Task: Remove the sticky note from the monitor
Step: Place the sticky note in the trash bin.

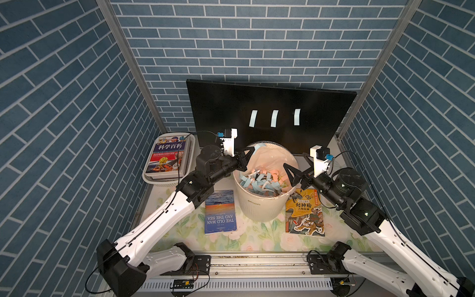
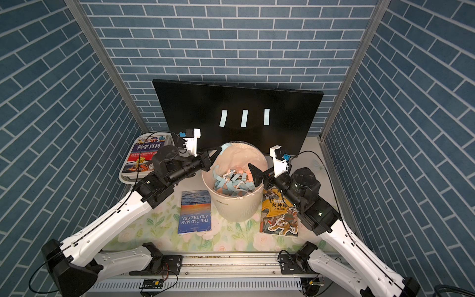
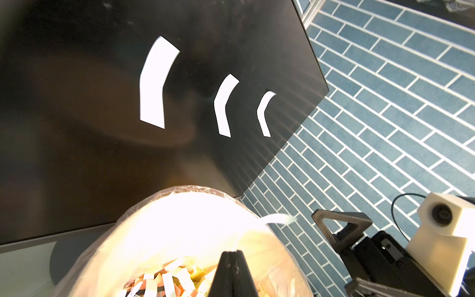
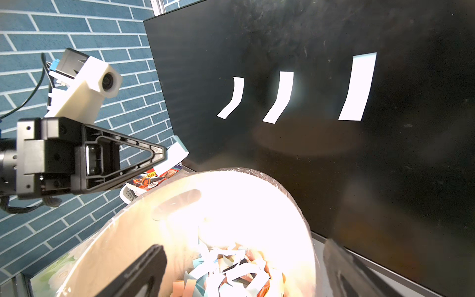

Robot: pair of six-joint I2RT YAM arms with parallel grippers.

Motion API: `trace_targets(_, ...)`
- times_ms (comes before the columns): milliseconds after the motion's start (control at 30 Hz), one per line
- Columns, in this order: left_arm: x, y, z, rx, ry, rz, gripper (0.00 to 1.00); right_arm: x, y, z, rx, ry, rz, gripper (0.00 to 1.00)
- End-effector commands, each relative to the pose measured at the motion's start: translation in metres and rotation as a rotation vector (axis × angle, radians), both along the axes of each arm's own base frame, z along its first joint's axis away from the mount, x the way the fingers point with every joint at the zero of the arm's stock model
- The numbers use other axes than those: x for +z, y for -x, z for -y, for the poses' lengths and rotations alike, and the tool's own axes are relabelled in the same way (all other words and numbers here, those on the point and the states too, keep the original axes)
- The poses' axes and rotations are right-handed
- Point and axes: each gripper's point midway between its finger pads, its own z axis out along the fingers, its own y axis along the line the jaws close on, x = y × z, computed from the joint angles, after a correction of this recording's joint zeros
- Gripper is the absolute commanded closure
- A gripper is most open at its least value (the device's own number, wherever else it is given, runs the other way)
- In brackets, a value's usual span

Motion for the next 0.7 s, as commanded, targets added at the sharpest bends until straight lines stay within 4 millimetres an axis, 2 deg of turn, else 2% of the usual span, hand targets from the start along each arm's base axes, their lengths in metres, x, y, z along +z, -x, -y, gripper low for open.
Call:
trace_targets(0, -0.014, 0.002, 0.008, 0.008, -0.118, 0.011, 0.97, 0.007, 0.0, -0.001, 0.006, -0.009, 0.028, 0.0)
trace_targets(300, -0.027, 0.01, 0.025, 0.006, -0.235, 0.025, 0.84, 0.003, -0.003, -0.005, 0.013, 0.002, 0.016, 0.01)
trace_targets(667, -0.028, 0.012, 0.026, 0.007, -0.261, 0.034, 0.65, -0.002, -0.007, -0.011, 0.02, 0.017, 0.0, 0.01)
